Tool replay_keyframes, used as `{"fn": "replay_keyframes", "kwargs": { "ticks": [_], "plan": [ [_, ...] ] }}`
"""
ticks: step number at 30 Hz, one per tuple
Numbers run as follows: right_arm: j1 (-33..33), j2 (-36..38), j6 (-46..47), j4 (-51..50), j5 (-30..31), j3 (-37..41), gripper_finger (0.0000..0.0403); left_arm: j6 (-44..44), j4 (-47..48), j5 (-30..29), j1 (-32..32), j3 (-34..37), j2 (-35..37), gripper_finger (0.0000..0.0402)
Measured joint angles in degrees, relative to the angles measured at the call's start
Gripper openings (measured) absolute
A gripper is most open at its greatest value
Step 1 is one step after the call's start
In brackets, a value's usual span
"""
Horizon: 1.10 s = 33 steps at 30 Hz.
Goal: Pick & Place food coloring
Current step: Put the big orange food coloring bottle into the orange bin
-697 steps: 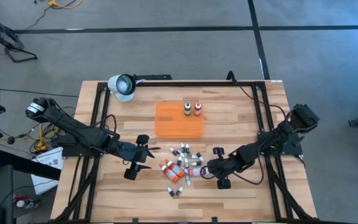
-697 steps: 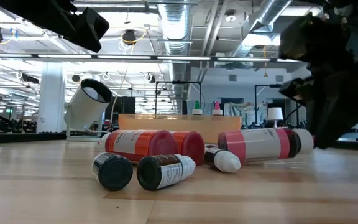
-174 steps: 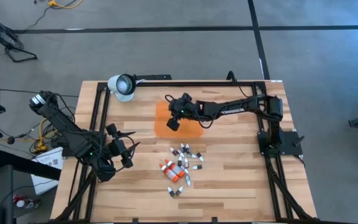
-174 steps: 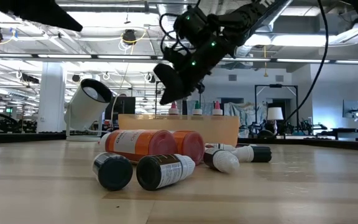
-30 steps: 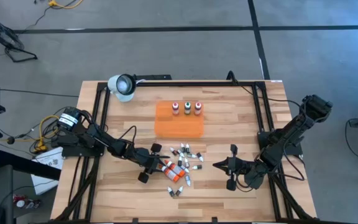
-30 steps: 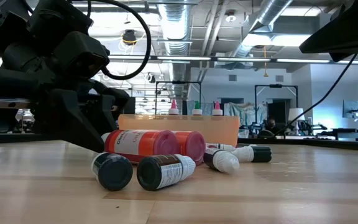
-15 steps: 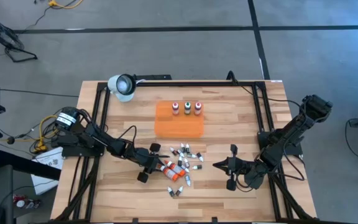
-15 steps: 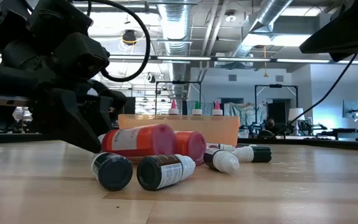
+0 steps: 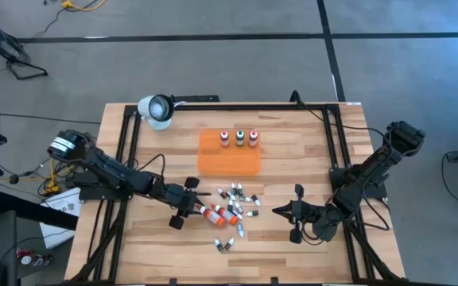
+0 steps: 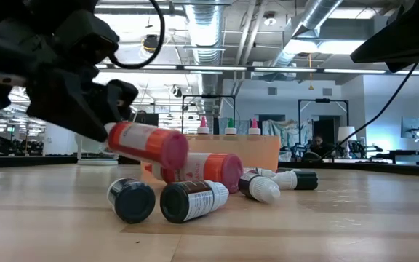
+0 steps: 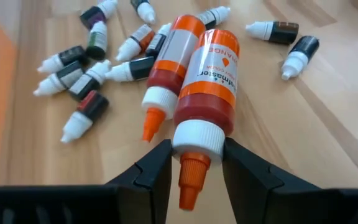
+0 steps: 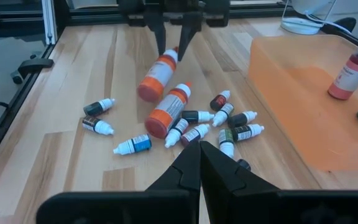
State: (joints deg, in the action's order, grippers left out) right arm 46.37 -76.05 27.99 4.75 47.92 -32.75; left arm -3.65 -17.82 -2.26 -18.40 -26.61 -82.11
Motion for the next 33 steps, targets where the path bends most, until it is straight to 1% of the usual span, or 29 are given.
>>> {"fn": "replay_keyframes", "kwargs": {
  "ticks": [9, 12, 16, 21, 25, 33],
  "plan": [
    [-0.04, 0.00, 0.02, 0.09, 0.02, 0.26, 0.0001, 3.68, 17.13, -3.02, -0.01, 0.00, 12.15, 0.0118],
    [-0.47, -0.02, 0.02, 0.15, -0.02, 0.26, 0.0001, 5.55, 22.76, -3.13, -0.01, 0.00, 15.81, 0.0117],
    [-1.32, -0.02, 0.04, 0.20, -0.20, 0.26, 0.0001, 8.51, 29.67, -3.13, -0.01, 0.00, 19.90, 0.0118],
    [-2.23, -0.02, 0.07, 0.31, -1.92, 0.26, 0.0001, 11.83, 36.74, -3.10, -0.01, -0.02, 23.57, 0.0118],
    [-2.55, -0.02, 0.07, 0.42, -1.99, 0.26, 0.0001, 14.03, 45.39, -3.16, -0.01, -3.14, 24.07, 0.0118],
    [-2.64, 0.00, 0.09, 0.44, -2.84, 0.26, 0.0001, 15.40, 60.17, -3.81, -0.01, -13.29, 24.05, 0.0118]
  ]
}}
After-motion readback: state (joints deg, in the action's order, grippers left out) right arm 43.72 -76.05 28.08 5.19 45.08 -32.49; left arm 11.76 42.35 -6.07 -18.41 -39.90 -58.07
